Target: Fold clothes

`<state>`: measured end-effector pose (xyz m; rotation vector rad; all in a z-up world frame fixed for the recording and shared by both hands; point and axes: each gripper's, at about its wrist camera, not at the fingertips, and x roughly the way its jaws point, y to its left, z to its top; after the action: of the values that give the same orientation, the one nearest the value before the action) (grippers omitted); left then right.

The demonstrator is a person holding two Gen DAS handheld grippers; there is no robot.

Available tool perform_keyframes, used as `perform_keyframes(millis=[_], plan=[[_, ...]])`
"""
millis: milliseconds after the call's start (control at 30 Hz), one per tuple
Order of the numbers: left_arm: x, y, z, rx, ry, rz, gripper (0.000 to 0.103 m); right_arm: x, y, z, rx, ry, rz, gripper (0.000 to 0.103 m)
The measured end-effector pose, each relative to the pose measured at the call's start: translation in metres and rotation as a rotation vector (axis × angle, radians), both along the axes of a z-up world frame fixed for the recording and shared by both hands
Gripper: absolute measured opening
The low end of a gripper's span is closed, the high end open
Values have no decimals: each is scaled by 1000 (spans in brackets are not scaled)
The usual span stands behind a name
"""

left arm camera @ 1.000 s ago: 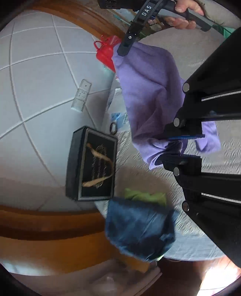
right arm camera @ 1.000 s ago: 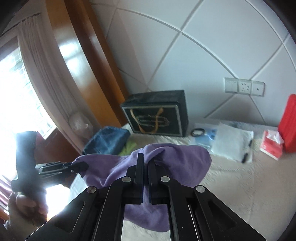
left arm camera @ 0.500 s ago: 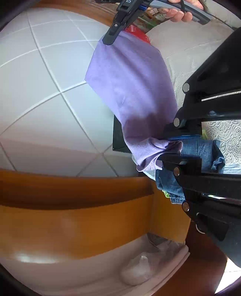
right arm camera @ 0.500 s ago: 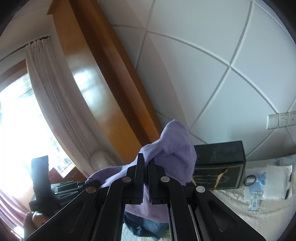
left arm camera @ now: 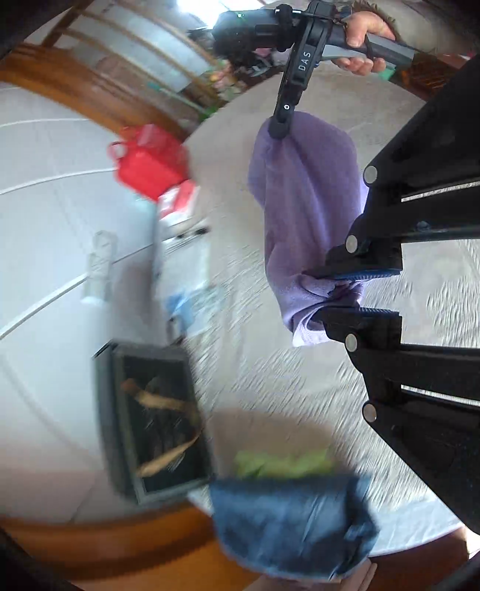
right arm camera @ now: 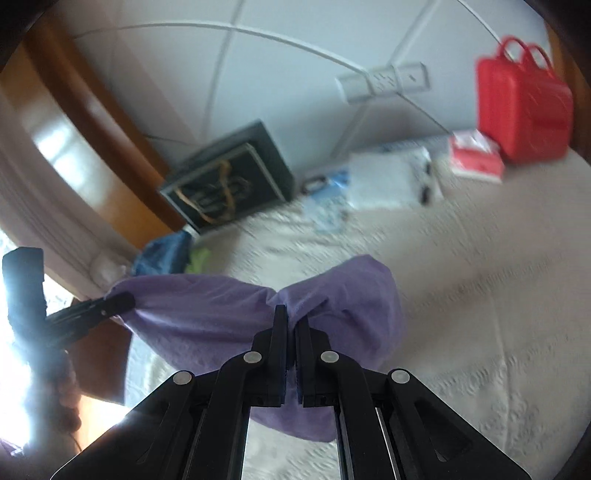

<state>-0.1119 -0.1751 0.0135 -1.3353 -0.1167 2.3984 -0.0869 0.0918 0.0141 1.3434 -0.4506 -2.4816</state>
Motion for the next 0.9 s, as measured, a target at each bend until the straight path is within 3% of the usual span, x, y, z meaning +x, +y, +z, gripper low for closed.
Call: perform_keyframes(millis=[100, 200, 300, 367, 433, 500, 533, 667, 700, 900], plan=[[8, 56, -36, -48, -45, -40, 12, 20, 52, -47, 10, -98, -62, 3], [20, 99, -63, -124, -73, -71, 15, 32, 92, -68, 30, -137, -92, 4], [32, 119, -77, -157, -79, -57, 33, 37, 114, -79, 73, -144, -99, 12], [37, 126, -80, -177, -74, -42, 61, 39, 127, -81, 89, -132, -108, 23], [41, 127, -79, -186, -71, -25, 74, 44, 135, -76, 92, -116, -105, 26], [41, 123, -79, -199, -71, -1, 74, 48, 134, -72, 106, -96, -75, 36], [42, 115, -79, -198, -75, 18, 74, 50, 125, -69, 118, -84, -44, 39], [43, 74, -72, -196, -80, 103, 74, 54, 82, -61, 157, -36, 87, 73], [43, 62, -71, -204, -79, 125, 74, 54, 68, -60, 167, -23, 118, 77], [45, -1, -80, -252, -115, 243, 74, 50, -34, -69, 298, 78, 319, 77]])
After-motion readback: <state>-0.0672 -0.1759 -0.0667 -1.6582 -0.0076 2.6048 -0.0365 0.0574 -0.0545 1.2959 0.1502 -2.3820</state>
